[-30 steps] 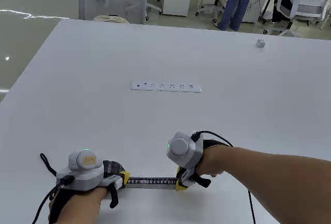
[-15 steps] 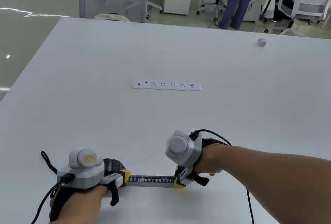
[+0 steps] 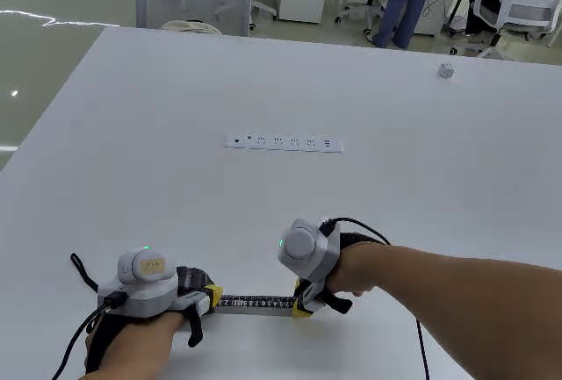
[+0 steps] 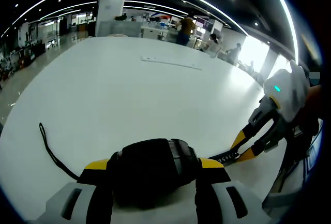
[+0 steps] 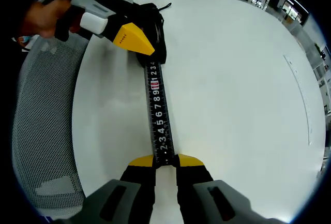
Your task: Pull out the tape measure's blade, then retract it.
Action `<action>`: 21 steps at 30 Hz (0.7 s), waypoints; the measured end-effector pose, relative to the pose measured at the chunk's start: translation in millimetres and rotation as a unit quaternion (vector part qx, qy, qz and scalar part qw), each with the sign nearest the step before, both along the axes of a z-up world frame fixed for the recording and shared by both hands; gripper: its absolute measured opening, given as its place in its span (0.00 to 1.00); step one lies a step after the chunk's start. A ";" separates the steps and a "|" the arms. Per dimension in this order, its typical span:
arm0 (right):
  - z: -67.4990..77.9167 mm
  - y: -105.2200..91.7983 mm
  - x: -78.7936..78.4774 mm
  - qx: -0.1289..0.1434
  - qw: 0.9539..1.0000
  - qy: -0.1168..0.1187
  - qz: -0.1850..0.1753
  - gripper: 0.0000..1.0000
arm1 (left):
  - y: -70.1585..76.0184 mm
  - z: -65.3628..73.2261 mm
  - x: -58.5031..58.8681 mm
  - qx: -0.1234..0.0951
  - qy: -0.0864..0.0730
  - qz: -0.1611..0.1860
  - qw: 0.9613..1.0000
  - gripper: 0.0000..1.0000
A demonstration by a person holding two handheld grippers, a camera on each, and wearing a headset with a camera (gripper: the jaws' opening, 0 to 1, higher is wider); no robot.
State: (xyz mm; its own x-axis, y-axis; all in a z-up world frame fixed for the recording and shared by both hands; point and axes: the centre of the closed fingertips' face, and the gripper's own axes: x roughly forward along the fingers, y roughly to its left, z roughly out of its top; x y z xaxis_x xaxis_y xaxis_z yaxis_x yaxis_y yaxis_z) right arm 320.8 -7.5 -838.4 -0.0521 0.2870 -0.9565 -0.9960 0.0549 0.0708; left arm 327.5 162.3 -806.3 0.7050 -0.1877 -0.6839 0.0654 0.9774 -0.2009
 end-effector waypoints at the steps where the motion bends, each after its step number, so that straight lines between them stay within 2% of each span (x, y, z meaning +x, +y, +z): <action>1: -0.3 0.8 0.0 0.000 1.000 -0.001 0.001 0.14 | -0.1 0.0 0.0 0.000 0.000 0.000 1.000 0.61; 21: 0.3 9.2 -1.3 0.006 1.000 -0.002 0.001 0.14 | 0.3 -0.9 0.4 -0.001 0.001 -0.001 1.000 0.61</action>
